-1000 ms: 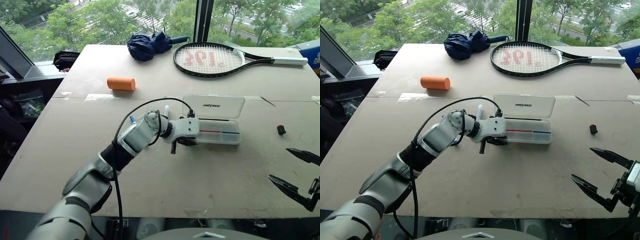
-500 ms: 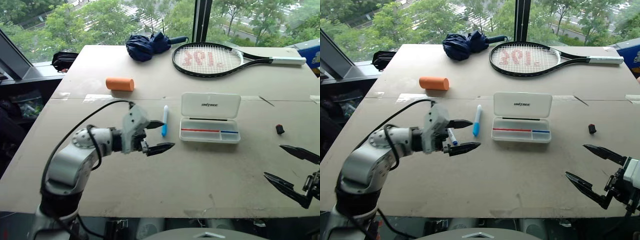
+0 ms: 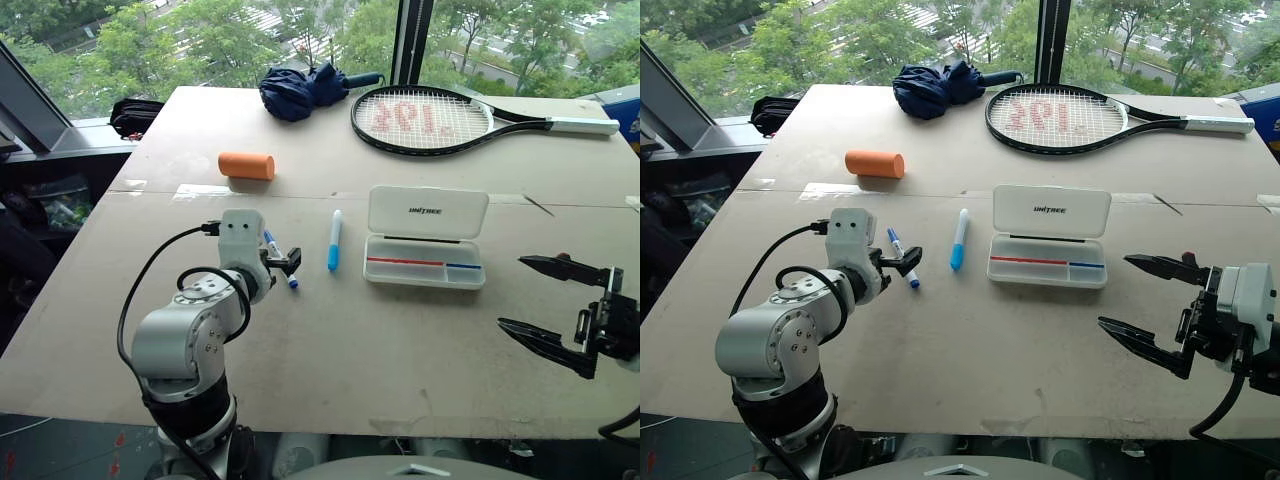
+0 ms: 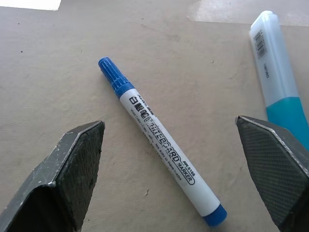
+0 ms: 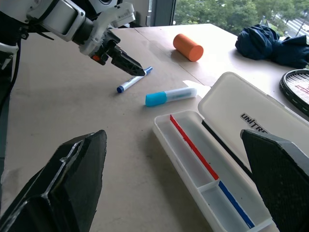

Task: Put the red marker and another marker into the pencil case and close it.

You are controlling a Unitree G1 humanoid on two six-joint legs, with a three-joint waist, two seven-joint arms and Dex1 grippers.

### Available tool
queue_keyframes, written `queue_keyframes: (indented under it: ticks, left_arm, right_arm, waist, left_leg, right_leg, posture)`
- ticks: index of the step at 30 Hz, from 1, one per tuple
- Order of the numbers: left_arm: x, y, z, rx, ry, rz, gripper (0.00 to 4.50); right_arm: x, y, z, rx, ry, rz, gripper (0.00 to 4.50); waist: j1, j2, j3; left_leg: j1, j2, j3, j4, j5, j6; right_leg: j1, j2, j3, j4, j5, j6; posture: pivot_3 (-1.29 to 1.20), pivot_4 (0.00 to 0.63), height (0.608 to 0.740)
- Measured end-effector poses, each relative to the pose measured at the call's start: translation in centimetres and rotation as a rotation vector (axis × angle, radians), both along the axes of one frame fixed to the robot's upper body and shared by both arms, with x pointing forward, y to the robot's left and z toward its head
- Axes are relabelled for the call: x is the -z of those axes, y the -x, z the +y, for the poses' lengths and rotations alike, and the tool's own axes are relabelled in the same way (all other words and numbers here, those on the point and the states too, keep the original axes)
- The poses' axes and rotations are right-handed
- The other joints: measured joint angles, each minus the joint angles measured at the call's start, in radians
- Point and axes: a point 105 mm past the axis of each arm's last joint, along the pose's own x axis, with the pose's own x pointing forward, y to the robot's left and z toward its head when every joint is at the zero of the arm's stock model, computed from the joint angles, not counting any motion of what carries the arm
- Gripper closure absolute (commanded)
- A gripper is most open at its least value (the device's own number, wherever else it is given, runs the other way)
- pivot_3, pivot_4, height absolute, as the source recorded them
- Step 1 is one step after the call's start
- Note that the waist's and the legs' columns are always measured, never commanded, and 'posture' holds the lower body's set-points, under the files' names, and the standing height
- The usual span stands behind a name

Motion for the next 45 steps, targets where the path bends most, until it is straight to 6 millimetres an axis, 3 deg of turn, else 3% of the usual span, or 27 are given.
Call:
queue_keyframes:
  ticks: [4,5,8,15,21,24,27,29,30,33,39,42,45]
  left_arm:
    - [1.7,-0.5,0.0,-0.069,-0.023,0.094,0.07]
    - [2.0,-0.8,0.0,-0.082,-0.036,0.102,0.59]
    - [2.2,-1.5,-0.3,-0.102,-0.057,0.096,1.36]
    - [2.7,-2.3,0.3,-0.138,-0.075,0.073,4.47]
    - [2.3,-2.3,1.5,-0.07,-0.077,0.045,4.47]
    - [0.5,-2.7,1.8,0.071,-0.024,-0.027,4.47]
    - [-3.2,-2.2,-0.6,0.452,0.003,-0.119,4.47]
    - [-5.5,-0.5,-3.4,0.837,-0.077,-0.155,4.47]
    - [-6.1,0.3,-5.2,1.036,-0.115,-0.164,4.47]
    - [-5.6,0.3,-8.3,1.302,-0.141,-0.148,4.47]
    - [-4.0,-3.8,-14.2,1.514,-0.272,-0.125,4.47]
    - [-3.3,-4.9,-17.0,1.568,-0.342,-0.127,4.47]
    - [-2.4,-5.5,-18.6,1.603,-0.38,-0.126,4.47]
  right_arm:
    - [-0.1,-0.1,0.1,-0.036,0.007,0.011,0.0]
    - [0.1,-0.1,0.0,-0.043,0.006,0.017,0.0]
    - [0.3,-0.1,-0.3,-0.048,0.01,0.024,0.0]
    - [2.0,0.6,-1.2,-0.03,0.011,0.051,0.0]
    - [3.0,1.4,-2.0,0.017,0.003,0.048,0.0]
    - [3.8,2.2,-2.7,0.067,-0.009,0.061,0.0]
    - [4.1,2.9,-3.4,0.127,-0.008,0.069,0.0]
    - [4.0,3.4,-3.4,0.161,-0.007,0.064,0.0]
    - [4.0,3.6,-3.3,0.181,-0.006,0.06,0.0]
    - [3.6,4.0,-3.2,0.225,-0.005,0.041,0.0]
    - [3.0,4.8,-2.6,0.299,0.001,0.033,0.0]
    - [2.4,5.0,-2.0,0.314,0.012,0.007,0.0]
    - [2.2,5.2,-1.9,0.341,0.014,0.005,0.0]
  waist:
    - [0.0,0.0,0.0]
    - [0.0,0.0,0.0]
    - [0.003,0.002,-0.001]
    - [0.01,0.009,-0.005]
    - [0.007,0.008,-0.005]
    - [0.0,0.006,-0.003]
    - [0.0,0.006,-0.002]
    - [0.0,0.007,-0.003]
    - [0.003,0.008,-0.003]
    - [0.007,0.009,-0.003]
    - [0.0,0.005,-0.001]
    - [-0.004,0.004,-0.001]
    - [-0.011,0.004,0.001]
  left_leg:
    - [0.0,0.0,0.0,0.0,0.0,0.0]
    - [0.0,0.0,0.0,0.0,0.0,0.0]
    - [0.0,-0.001,-0.001,0.0,0.0,0.0]
    - [0.004,-0.003,-0.003,0.0,0.0,0.0]
    - [0.003,-0.002,-0.005,0.0,0.0,0.0]
    - [0.001,-0.001,-0.005,-0.001,0.0,0.0]
    - [0.0,-0.001,-0.004,-0.001,0.001,-0.001]
    - [0.001,-0.001,-0.003,-0.003,0.001,-0.002]
    - [0.001,-0.001,-0.002,-0.003,0.001,-0.002]
    - [0.001,-0.002,-0.002,-0.002,0.001,-0.001]
    - [-0.002,-0.005,-0.001,-0.001,0.0,0.0]
    - [-0.003,-0.005,0.0,-0.001,-0.001,0.001]
    - [-0.003,-0.004,0.001,-0.002,-0.002,0.003]
  right_leg:
    - [0.0,0.0,0.0,0.0,0.0,0.0]
    - [0.0,0.0,0.0,0.0,0.0,0.0]
    - [0.001,-0.002,-0.001,0.0,0.0,0.0]
    - [0.006,-0.004,-0.003,0.0,0.0,0.0]
    - [0.006,-0.004,-0.004,0.0,0.0,0.0]
    - [0.004,-0.004,-0.004,-0.001,0.0,0.0]
    - [0.002,-0.004,-0.005,-0.001,-0.001,-0.001]
    - [0.002,-0.004,-0.003,-0.002,-0.001,-0.002]
    - [0.002,-0.005,-0.003,-0.003,-0.002,-0.004]
    - [0.003,-0.005,-0.002,-0.003,-0.003,-0.004]
    - [0.002,-0.003,-0.001,-0.004,-0.001,0.001]
    - [-0.001,-0.002,-0.001,-0.004,-0.002,0.002]
    - [-0.002,-0.001,0.0,-0.003,-0.002,0.003]
  posture:
    - [0.0,0.15,0.73]
    - [0.0,0.15,0.73]
    - [0.0,0.15,0.73]
    - [0.0,0.15,0.73]
    - [0.0,0.15,0.73]
    - [0.0,0.15,0.73]
    - [0.0,0.15,0.73]
    - [0.0,0.15,0.73]
    - [0.0,0.15,0.73]
    - [0.0,0.15,0.73]
    - [0.0,0.15,0.73]
    - [0.0,0.15,0.73]
    - [0.0,0.15,0.73]
